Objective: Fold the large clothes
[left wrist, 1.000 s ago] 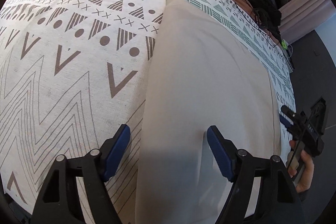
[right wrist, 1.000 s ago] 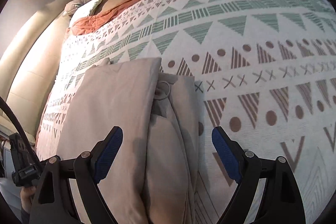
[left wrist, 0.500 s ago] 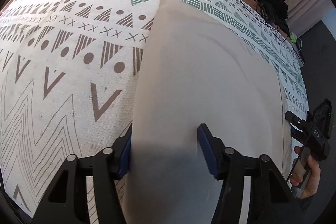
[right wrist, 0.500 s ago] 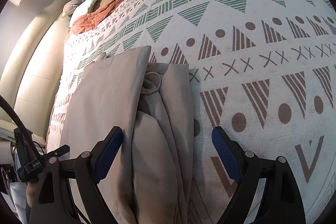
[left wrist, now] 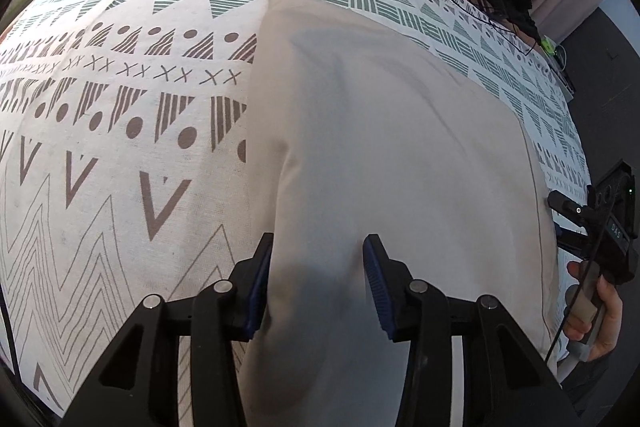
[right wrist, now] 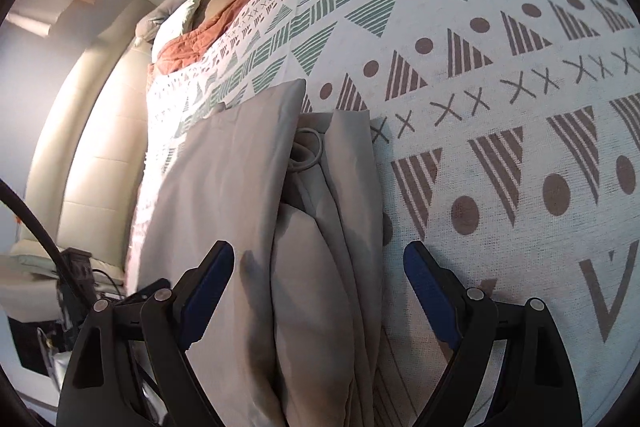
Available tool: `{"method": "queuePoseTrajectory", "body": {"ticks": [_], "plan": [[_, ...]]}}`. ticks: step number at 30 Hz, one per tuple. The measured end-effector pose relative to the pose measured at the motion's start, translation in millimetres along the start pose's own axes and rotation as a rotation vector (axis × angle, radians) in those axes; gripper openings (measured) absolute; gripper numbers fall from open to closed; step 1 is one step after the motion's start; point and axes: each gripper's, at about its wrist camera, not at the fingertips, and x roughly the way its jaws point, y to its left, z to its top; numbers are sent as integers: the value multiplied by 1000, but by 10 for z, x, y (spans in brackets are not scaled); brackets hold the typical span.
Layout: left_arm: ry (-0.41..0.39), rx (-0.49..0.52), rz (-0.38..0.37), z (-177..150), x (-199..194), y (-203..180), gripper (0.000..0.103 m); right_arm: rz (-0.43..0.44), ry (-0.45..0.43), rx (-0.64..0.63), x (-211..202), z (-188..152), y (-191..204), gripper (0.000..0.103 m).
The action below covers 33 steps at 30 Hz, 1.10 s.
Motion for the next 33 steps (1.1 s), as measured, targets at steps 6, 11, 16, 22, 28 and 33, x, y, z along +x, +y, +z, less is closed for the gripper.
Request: {"method": "queuePoseTrajectory", "body": {"ticks": [6, 11, 16, 22, 28, 33], "plan": [[39, -58, -38, 215, 58, 151, 45, 53, 26, 7, 187, 127, -60, 86], [62, -81, -48, 430, 163, 239, 45, 82, 48, 5, 388, 251, -27, 86], [79, -85, -50, 573, 254, 283, 45, 109, 76, -3, 554, 384, -17, 86], [90, -94, -62, 668, 297, 349, 46, 94, 83, -28, 615, 416, 44, 86], [96, -103, -64, 746, 347, 381, 46, 110, 83, -23, 585, 339, 117, 86], [96, -99, -49, 846, 405, 362, 46, 108, 96, -25, 547, 291, 88, 84]]}}
